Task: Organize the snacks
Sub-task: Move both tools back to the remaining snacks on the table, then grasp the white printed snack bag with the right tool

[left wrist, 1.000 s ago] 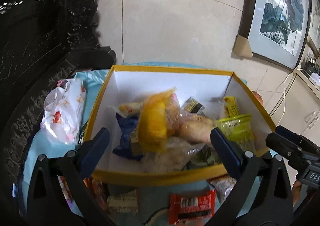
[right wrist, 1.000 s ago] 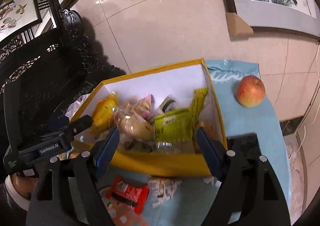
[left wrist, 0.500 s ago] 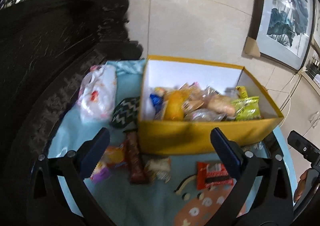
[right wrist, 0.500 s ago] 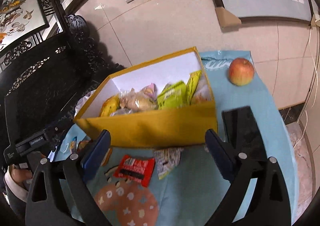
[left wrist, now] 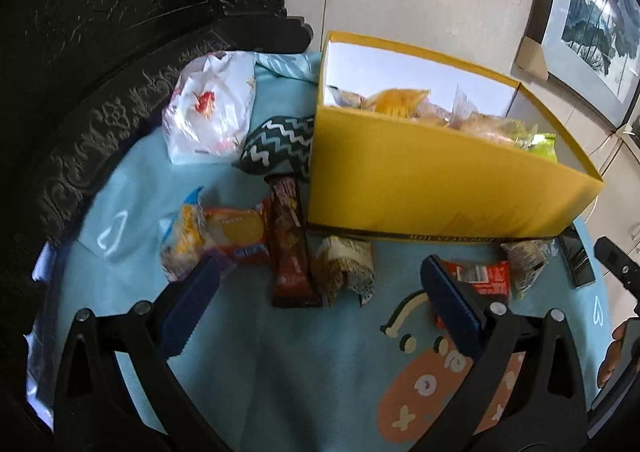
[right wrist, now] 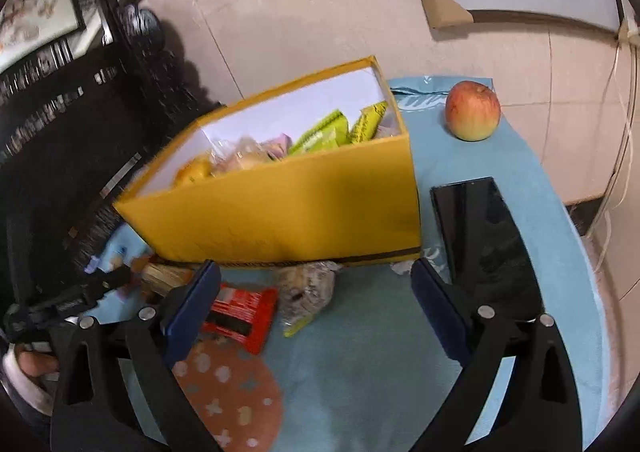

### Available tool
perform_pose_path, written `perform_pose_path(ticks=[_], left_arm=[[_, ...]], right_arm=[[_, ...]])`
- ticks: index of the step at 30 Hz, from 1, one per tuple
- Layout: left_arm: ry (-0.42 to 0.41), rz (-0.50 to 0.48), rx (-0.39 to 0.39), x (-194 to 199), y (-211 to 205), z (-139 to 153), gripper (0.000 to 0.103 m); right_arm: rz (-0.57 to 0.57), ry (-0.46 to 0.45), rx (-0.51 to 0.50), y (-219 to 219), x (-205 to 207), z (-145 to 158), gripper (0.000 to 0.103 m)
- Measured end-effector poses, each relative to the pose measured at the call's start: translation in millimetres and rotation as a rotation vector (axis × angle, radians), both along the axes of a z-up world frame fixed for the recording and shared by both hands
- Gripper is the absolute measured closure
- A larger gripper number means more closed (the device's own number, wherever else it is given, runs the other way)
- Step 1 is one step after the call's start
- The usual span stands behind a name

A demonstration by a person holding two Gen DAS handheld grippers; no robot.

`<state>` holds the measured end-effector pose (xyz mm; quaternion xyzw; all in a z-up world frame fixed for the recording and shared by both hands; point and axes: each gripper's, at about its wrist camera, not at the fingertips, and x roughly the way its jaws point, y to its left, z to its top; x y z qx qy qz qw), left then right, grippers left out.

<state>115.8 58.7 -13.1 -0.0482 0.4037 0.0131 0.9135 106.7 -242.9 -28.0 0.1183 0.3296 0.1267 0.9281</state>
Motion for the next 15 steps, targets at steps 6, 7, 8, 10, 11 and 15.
perform_pose_path(ticks=[6,7,8,10,11,15], left_arm=[[0.019,-0.009,-0.007,-4,-1,-15,0.002],[0.018,-0.009,-0.013,-4,-1,-15,0.002],[0.016,-0.011,-0.017,-5,-1,-16,0.002],[0.016,-0.014,-0.024,-5,-1,-17,0.002],[0.017,-0.016,-0.029,-5,-1,-18,0.002],[0.024,-0.033,-0.04,-5,-3,-22,0.002]], right_arm=[[0.004,0.058,-0.188,37,8,-19,0.007],[0.003,0.06,-0.217,44,9,-21,0.007],[0.009,0.057,-0.243,50,10,-22,0.007],[0.017,0.055,-0.283,60,16,-25,0.011],[0.017,0.062,-0.293,63,20,-26,0.013],[0.006,0.129,-0.325,69,41,-38,0.039]])
